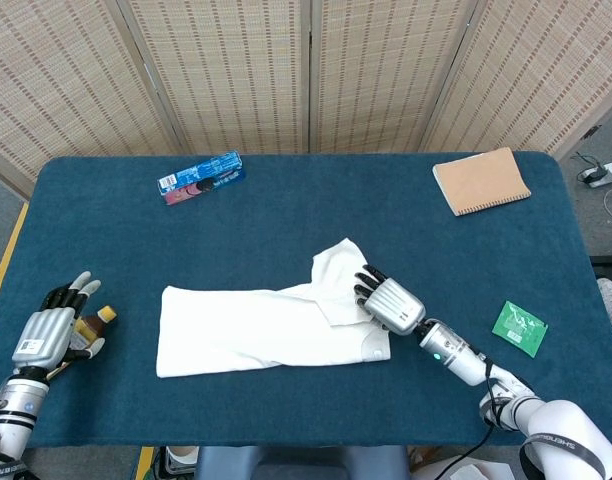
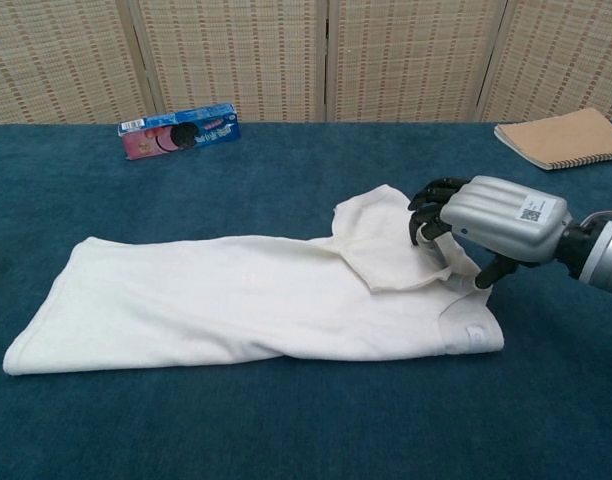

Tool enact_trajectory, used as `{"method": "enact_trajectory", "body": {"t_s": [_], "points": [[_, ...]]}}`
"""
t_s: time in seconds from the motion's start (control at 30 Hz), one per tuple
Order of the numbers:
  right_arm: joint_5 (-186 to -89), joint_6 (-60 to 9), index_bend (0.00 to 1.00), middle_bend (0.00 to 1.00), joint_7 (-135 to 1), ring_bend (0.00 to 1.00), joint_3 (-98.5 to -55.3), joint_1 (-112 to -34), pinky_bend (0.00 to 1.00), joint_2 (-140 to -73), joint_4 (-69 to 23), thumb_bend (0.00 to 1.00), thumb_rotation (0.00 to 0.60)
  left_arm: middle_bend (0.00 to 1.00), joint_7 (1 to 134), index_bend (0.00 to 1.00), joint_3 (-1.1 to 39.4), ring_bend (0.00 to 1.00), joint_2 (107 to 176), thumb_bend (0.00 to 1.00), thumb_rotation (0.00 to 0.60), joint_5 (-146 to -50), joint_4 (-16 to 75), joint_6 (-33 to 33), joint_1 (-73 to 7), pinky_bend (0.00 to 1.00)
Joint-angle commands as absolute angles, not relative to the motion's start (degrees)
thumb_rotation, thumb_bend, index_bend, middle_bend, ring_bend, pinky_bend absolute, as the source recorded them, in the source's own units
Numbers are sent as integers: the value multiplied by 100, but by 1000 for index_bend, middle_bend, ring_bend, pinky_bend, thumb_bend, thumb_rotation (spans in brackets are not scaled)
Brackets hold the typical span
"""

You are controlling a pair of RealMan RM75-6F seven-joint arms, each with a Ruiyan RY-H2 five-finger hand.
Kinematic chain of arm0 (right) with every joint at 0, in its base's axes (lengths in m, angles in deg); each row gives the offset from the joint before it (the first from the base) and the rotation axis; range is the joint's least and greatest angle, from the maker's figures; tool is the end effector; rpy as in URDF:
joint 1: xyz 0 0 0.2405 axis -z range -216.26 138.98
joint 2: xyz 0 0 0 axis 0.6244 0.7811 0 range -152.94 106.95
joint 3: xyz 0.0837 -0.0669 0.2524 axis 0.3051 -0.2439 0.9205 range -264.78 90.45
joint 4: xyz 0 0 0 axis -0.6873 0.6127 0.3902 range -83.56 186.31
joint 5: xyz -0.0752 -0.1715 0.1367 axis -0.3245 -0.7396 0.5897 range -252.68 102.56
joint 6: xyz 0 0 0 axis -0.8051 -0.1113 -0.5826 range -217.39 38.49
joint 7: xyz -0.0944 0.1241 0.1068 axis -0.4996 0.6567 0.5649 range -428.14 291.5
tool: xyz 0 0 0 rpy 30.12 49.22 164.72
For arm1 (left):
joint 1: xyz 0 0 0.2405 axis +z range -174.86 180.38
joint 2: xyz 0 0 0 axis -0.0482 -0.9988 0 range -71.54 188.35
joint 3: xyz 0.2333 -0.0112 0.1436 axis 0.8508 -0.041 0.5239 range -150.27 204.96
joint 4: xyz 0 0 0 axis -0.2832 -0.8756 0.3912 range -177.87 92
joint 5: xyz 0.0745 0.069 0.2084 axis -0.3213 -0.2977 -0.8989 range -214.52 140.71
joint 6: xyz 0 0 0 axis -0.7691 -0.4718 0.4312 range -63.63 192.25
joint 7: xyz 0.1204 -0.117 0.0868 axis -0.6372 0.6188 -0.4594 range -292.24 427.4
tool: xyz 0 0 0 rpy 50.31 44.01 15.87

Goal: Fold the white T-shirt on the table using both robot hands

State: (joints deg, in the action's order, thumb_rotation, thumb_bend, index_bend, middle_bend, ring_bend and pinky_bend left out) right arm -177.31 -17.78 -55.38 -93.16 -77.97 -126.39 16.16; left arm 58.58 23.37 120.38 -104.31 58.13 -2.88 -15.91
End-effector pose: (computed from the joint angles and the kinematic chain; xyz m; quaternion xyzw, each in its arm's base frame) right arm -0.2327 -0.3893 -0.0835 0.8398 -0.1594 0.3846 0.3484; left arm -0.3107 0.2973 0.1076 -0.6246 -0.4659 -0.3104 0.5445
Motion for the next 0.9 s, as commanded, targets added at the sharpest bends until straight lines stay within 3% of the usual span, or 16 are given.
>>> {"method": "enact_trajectory", "body": {"t_s": [0.03,0.3,0.57,0.9], "points": [[-17672,-1760,639,385,-5470,184,-9264,-7807,115,-12672,1626,302,600,0,5864,0,2333,0,12033,279,600,-10444,5812,-295,-1587,11],[-17221,-1797,667,401,-5373,202,-8817,-7871,115,-12769,1524,307,600,0,5895,0,2314,0,12005,279,600,-10462,5809,-326,-1560,11],[-16528,-2266,667,401,-5443,202,-8188,-8066,115,-12982,1453,308,600,0,5919,0,2325,0,11975,279,600,-10494,5827,-358,-1515,11],[-16105,-2922,667,401,-5580,203,-7851,-8439,115,-13311,1722,306,600,0,5928,0,2347,0,11945,279,600,-10499,5828,-373,-1463,11]]}}
